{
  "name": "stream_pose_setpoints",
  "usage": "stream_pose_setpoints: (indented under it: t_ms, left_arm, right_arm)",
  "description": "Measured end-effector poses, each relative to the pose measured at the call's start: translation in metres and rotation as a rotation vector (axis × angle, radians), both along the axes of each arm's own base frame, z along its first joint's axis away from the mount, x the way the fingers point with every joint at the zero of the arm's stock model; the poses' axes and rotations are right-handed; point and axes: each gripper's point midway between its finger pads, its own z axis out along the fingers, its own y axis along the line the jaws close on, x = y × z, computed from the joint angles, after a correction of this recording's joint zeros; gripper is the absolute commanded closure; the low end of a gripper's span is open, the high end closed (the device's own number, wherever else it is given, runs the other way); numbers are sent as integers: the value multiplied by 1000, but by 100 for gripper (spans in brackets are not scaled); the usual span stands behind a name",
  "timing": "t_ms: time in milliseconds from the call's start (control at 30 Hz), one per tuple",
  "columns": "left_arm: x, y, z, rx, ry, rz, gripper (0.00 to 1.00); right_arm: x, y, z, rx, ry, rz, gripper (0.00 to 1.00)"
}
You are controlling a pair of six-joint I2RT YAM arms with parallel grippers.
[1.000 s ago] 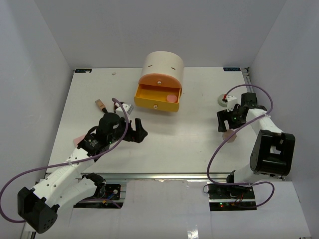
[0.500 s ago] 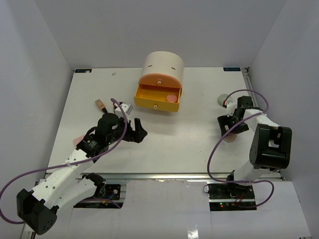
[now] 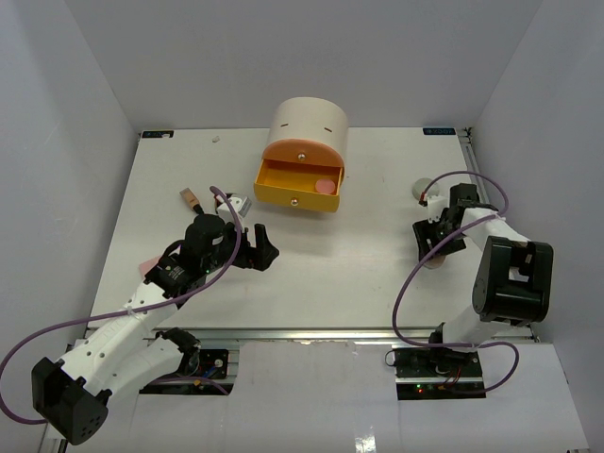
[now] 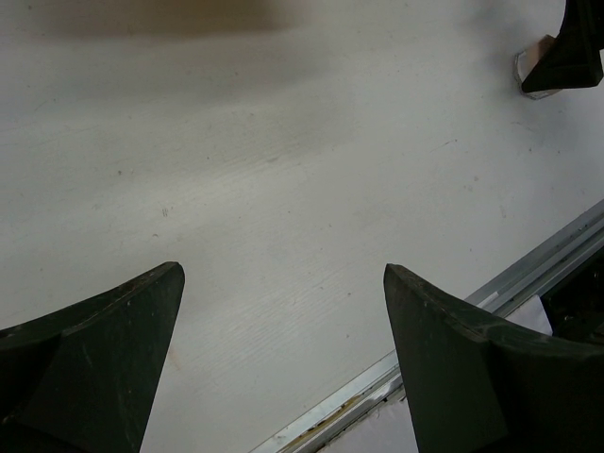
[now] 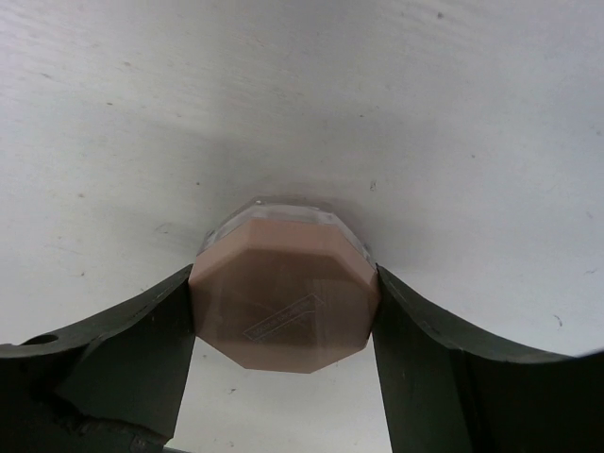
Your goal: Organize the makeup
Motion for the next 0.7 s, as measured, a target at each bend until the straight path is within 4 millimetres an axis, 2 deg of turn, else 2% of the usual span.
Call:
stream_pose_setpoints:
  t_ms: [67, 133, 233, 267, 367, 467, 567, 633, 700]
  left_arm:
    - [0, 0, 0, 1, -1, 2, 2]
    - [1, 1, 0, 2, -1, 5, 2]
    - [2, 2, 0, 5, -3, 13, 2]
    - [3, 3, 0, 6, -4, 17, 2]
    - [5, 6, -1, 13, -8, 37, 2]
    - [8, 9, -1, 20, -11, 55, 2]
    - [10, 12, -2, 27, -15, 73, 2]
    - [12, 15, -2, 34, -19, 89, 2]
    - [14, 17, -2, 41, -21, 101, 2]
  right_arm:
    - [4, 10, 12, 41, -30, 41, 87]
    - [15, 24, 34, 87, -85, 97, 89]
    - [41, 60, 85, 136, -239, 240, 89]
    - [49, 76, 103, 146, -290, 295, 89]
    - [65, 152, 170, 211, -458, 513, 89]
    - [69, 216, 228, 297, -587, 674, 84]
    - [75, 248, 258, 337, -640, 729, 75]
    - [86, 266, 264, 346, -639, 732, 71]
    - [99, 284, 259, 343, -628, 726, 64]
